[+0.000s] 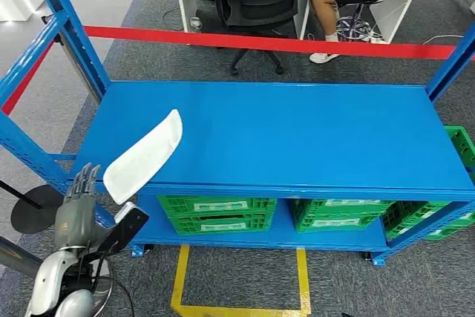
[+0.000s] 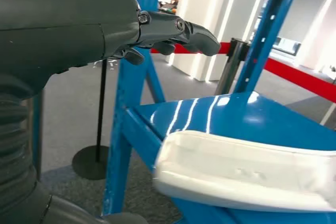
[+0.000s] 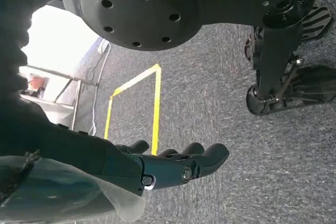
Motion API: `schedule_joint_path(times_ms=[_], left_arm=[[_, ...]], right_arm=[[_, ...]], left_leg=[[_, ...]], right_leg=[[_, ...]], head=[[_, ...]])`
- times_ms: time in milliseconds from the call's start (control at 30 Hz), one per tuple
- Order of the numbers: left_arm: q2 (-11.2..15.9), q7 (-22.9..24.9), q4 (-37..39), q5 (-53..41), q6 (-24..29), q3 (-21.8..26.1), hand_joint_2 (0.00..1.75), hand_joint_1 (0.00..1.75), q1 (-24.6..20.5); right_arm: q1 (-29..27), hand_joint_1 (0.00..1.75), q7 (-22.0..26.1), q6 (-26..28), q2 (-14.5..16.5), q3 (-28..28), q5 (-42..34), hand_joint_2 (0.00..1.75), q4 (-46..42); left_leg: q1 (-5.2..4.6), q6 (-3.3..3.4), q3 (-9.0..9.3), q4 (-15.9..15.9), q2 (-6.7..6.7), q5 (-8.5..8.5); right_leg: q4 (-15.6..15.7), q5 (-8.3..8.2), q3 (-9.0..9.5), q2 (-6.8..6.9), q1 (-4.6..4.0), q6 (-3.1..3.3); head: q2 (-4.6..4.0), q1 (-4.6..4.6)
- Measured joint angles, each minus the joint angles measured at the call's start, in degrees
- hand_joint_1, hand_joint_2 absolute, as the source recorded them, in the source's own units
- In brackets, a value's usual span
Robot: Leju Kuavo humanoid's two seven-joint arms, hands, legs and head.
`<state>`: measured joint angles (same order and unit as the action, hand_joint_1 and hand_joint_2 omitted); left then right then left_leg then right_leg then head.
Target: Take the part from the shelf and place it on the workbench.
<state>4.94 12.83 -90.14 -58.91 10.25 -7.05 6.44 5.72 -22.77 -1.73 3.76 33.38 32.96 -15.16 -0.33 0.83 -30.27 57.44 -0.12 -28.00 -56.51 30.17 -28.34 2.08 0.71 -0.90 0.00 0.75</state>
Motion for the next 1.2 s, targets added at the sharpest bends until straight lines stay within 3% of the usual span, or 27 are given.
schedule_joint_path(times_ms=[567, 1200], left_arm=[[-1.9, 0.3, 11.7, -1.0, -2.9, -2.1, 1.75, 0.0, -10.1], [-2.3, 0.8, 23.8, 1.9, -2.9, -2.7, 1.75, 0.0, -16.6]], right_arm=[[1.1, 0.0, 0.0, -0.5, 0.8, -0.1, 1.7, 1.75, 0.0], [1.9, 0.0, 0.0, -0.9, 1.3, -0.8, 3.2, 1.75, 0.0]], left_leg=[[-0.01, 0.02, -0.01, 0.0, 0.0, 0.03], [-0.01, 0.01, -0.01, 0.0, 0.0, 0.05]], right_leg=[[0.0, -0.05, 0.0, -0.02, 0.01, -0.02], [0.0, -0.05, 0.01, -0.02, 0.0, -0.02]], head=[[0.0, 0.0], [0.0, 0.0]])
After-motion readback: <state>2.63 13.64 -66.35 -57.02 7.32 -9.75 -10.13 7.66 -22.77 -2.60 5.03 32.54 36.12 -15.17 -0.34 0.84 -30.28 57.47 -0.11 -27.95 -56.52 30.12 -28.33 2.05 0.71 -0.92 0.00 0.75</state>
